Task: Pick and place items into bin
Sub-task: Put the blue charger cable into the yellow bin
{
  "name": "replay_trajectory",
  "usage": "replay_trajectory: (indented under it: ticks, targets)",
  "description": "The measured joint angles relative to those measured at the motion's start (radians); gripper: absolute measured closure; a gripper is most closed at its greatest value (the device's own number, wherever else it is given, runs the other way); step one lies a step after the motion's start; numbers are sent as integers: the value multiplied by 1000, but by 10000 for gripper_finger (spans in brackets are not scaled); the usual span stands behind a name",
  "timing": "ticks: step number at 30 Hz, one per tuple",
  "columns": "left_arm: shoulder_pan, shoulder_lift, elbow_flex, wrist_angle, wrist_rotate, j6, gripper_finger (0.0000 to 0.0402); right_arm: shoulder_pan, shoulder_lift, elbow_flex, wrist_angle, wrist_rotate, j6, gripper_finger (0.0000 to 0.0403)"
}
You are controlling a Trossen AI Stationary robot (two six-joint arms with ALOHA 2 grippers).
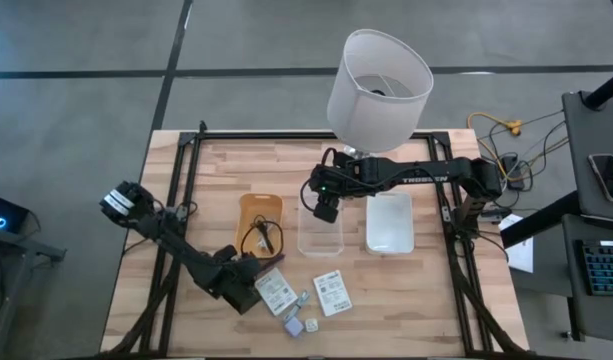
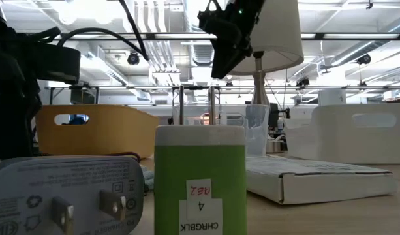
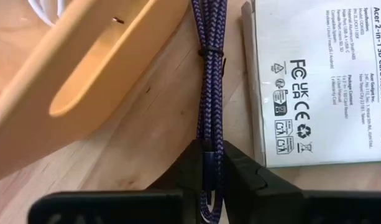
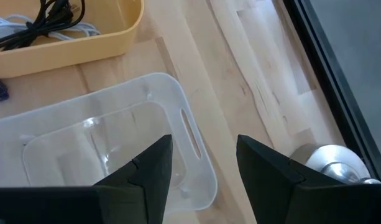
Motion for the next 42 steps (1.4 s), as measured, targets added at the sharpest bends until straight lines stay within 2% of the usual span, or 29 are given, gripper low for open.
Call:
replay_trajectory:
  ticks: [6,12,19,25,30,33,37,42]
  targets:
    - [-12,-27,20,-26,20,1,384,-1,0,0,1,1,20,236]
    - [-69,-108,114,-86,23,0,384,0,0,0,3,0,20,236]
    - [-90,-275,186,-116,-47,-60,384,-1,0,-1,10,0,20,236]
    - [-88,-384,88,-116,-61,-222,384,0,0,-1,15,0,23,236]
    - [-88,-487,-16,-116,-175,-318,384,0,0,-1,14,-4,23,236]
    - [-81,-545,-47,-109,-280,-405,384,2,0,-1,9,-8,23,236]
    - [-62,-603,-88,-61,-372,-477,384,6,0,-1,4,-8,19,236]
    - [-38,-637,-161,98,-377,-504,384,5,0,-1,3,-8,19,236]
